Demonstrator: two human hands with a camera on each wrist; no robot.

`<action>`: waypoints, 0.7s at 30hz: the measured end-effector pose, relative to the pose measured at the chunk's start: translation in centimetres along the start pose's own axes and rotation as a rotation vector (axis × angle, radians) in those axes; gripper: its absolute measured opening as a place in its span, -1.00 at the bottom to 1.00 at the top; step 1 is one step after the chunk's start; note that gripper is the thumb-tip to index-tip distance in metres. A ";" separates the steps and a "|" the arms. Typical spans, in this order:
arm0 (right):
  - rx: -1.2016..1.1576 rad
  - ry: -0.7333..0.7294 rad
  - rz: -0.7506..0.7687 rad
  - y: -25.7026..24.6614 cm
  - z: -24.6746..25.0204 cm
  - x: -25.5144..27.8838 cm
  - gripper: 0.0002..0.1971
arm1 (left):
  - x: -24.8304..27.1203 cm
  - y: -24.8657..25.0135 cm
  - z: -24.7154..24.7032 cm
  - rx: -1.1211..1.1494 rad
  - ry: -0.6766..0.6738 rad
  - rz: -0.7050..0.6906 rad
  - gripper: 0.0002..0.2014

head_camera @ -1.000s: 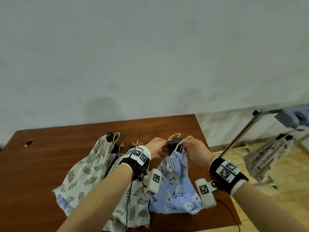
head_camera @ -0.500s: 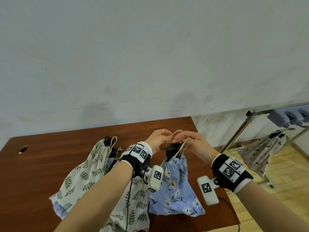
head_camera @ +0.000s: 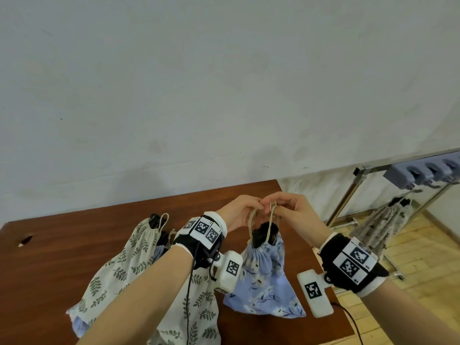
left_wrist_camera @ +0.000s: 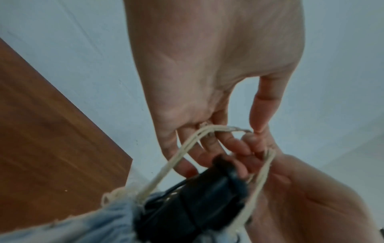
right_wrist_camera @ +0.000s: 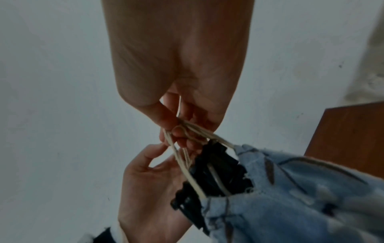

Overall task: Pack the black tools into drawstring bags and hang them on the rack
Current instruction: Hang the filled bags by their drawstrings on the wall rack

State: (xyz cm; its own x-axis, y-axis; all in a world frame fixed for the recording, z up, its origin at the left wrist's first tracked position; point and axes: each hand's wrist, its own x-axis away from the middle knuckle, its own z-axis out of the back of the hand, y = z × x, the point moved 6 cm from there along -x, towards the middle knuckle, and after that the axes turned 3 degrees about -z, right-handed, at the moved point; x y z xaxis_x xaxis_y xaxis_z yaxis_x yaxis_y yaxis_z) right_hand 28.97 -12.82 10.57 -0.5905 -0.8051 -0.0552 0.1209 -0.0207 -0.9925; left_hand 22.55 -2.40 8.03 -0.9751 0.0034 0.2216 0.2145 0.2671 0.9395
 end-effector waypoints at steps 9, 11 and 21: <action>0.126 0.264 -0.069 -2.1 5.9 2.7 -0.72 | -3.9 1.8 -5.6 -0.402 -0.080 -0.024 -0.82; 0.177 0.313 -0.092 -2.4 8.0 3.7 -0.71 | -5.5 2.3 -7.3 -0.421 -0.074 -0.024 -0.85; 0.386 0.430 -0.242 -2.2 23.5 12.2 -0.70 | -14.1 2.7 -21.9 -0.510 -0.224 -0.086 -0.73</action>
State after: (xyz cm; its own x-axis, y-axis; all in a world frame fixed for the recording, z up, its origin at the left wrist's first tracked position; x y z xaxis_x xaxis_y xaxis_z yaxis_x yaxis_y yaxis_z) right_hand 40.24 -36.52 14.64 -0.8958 -0.4420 0.0469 0.1761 -0.4499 -0.8755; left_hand 38.13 -22.84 13.16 -0.9665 0.2213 0.1301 0.0795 -0.2237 0.9714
